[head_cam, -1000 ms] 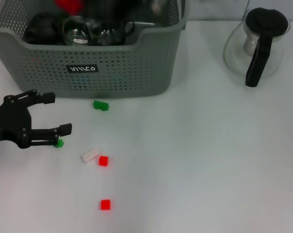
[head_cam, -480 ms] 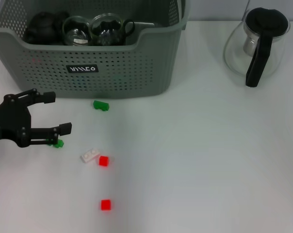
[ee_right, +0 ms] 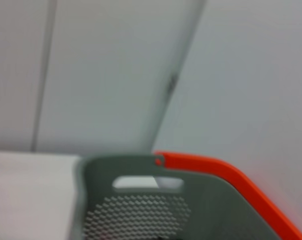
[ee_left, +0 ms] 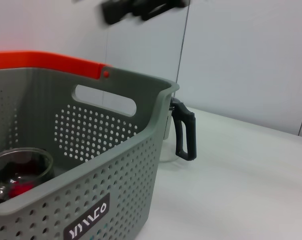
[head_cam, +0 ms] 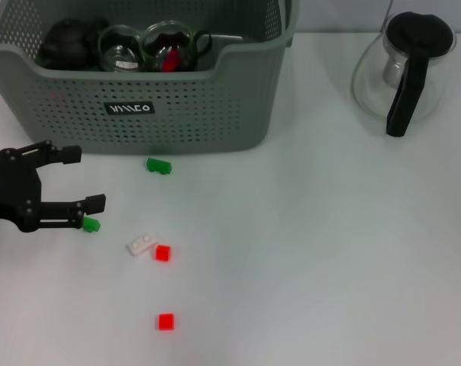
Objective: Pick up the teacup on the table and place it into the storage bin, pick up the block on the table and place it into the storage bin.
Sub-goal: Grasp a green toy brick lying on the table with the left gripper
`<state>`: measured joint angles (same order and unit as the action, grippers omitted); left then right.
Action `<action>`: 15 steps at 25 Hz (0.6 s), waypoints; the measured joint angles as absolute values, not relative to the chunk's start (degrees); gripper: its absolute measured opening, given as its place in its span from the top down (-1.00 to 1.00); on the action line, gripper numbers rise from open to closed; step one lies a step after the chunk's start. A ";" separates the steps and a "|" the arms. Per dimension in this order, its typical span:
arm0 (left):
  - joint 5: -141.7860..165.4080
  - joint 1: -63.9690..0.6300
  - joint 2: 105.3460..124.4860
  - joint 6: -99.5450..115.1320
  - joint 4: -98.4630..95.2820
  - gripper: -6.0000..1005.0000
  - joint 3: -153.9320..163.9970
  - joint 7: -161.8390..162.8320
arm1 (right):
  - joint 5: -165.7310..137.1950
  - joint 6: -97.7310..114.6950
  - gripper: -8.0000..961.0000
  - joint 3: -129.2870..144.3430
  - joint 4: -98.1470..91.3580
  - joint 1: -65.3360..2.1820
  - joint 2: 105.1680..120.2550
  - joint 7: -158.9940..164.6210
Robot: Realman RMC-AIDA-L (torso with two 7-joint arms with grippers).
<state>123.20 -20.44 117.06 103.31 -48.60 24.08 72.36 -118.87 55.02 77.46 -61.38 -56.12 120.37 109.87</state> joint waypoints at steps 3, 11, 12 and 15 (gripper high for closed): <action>123.24 -20.39 116.82 104.08 -48.97 -0.88 23.95 72.29 | -113.49 62.94 -0.27 76.88 -70.99 -48.94 120.16 109.15; 125.09 -19.71 117.29 108.15 -53.40 -0.88 24.07 72.63 | -99.16 81.89 -0.61 75.92 -79.36 -32.78 120.12 101.64; 125.49 -19.81 117.35 108.72 -53.95 -0.87 24.07 73.00 | -98.90 83.09 -0.61 75.90 -78.72 -31.89 120.11 100.89; 126.33 -20.09 117.96 109.76 -56.83 -0.87 24.08 75.19 | -99.62 86.36 -0.61 76.14 -74.81 -30.38 120.10 98.24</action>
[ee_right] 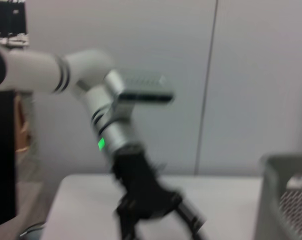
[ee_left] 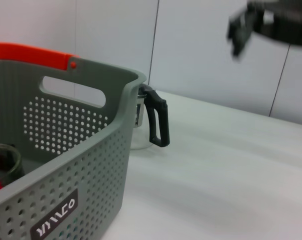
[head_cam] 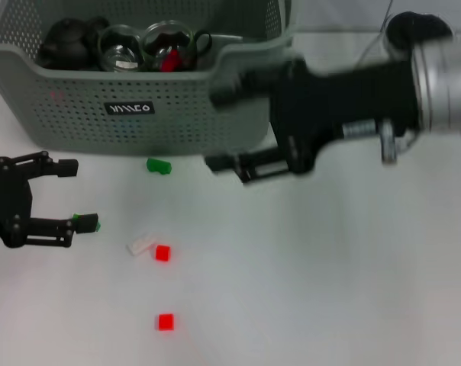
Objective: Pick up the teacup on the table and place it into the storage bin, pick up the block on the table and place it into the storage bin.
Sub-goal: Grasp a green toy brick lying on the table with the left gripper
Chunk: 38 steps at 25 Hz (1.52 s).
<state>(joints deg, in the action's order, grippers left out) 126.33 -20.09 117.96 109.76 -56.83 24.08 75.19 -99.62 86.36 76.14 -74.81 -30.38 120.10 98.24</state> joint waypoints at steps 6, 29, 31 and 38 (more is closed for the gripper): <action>130.71 -20.72 121.02 109.21 -67.10 -0.86 25.43 80.15 | -102.26 86.30 -0.61 74.02 -63.46 -31.63 120.00 91.95; 156.99 -27.30 124.26 101.43 -84.93 -0.84 60.21 103.35 | -110.79 84.42 -0.61 72.89 -50.97 -41.24 120.19 92.10; 160.06 -29.19 124.20 100.22 -83.22 -0.84 61.77 103.26 | -110.92 84.34 -0.61 73.11 -49.00 -42.45 120.22 92.17; 163.58 -31.07 123.70 100.09 -82.29 -0.83 64.89 102.55 | -110.42 82.50 -0.61 72.84 -46.18 -44.27 120.39 92.62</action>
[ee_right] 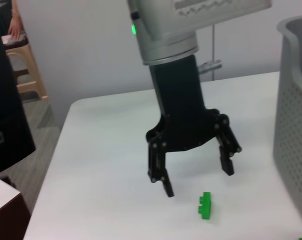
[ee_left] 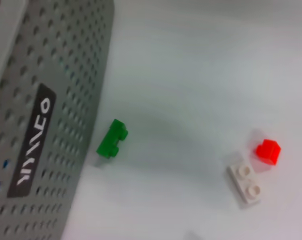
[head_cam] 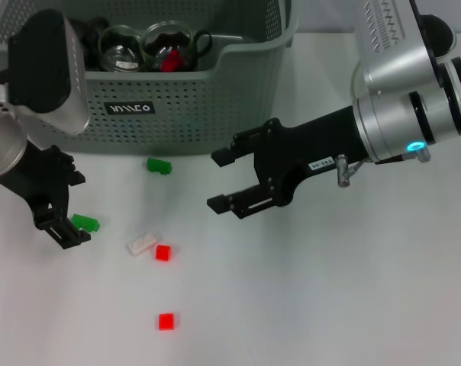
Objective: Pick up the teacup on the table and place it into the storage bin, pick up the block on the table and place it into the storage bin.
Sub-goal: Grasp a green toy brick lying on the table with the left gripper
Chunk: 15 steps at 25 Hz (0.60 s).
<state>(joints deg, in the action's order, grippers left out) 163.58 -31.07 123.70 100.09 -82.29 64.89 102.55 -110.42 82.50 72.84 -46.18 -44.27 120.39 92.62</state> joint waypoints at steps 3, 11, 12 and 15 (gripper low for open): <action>163.59 -30.65 123.75 99.27 -82.42 -0.82 66.11 101.25 | -110.36 81.42 -0.61 72.90 -45.90 -44.33 120.48 93.03; 163.66 -30.54 123.55 96.20 -77.92 -0.81 69.42 98.52 | -108.45 79.56 -0.61 73.34 -43.82 -44.65 120.58 93.15; 163.66 -30.84 123.45 96.02 -77.18 -0.81 69.45 98.39 | -108.23 79.37 -0.61 73.38 -43.66 -44.67 120.58 93.15; 163.67 -31.65 123.22 95.16 -74.95 -0.81 69.62 98.06 | -107.69 79.27 -0.61 73.40 -42.72 -44.87 120.72 93.10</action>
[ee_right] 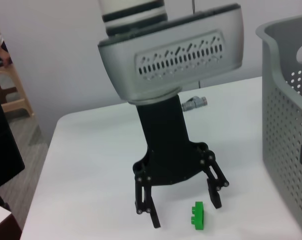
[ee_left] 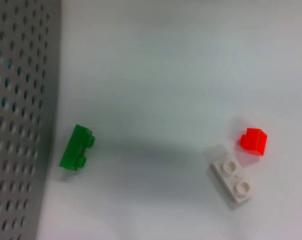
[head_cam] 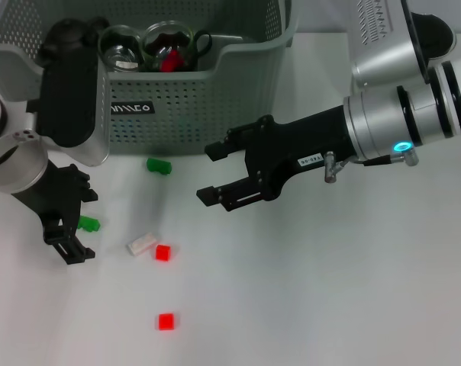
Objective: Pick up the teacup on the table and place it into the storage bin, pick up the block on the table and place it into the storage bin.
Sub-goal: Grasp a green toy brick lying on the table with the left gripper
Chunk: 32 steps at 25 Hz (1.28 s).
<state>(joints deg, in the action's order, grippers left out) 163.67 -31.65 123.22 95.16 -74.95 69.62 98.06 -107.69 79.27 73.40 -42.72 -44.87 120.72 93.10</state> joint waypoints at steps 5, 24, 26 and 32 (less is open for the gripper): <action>163.71 -31.79 123.23 94.36 -74.36 -0.80 69.67 97.64 | -106.68 78.84 -0.61 73.44 -41.54 -44.90 120.76 92.47; 163.74 -32.17 122.70 92.62 -70.82 -0.43 68.69 98.03 | -105.00 78.06 -0.61 75.69 -37.78 -44.70 120.58 89.14; 163.73 -32.14 122.69 92.15 -70.53 -0.30 68.40 98.04 | -104.99 78.06 -0.61 75.83 -37.78 -44.70 120.58 89.13; 163.67 -32.16 122.86 90.49 -69.96 -0.08 67.96 98.05 | -104.92 78.06 -0.61 76.18 -37.78 -44.44 120.58 89.12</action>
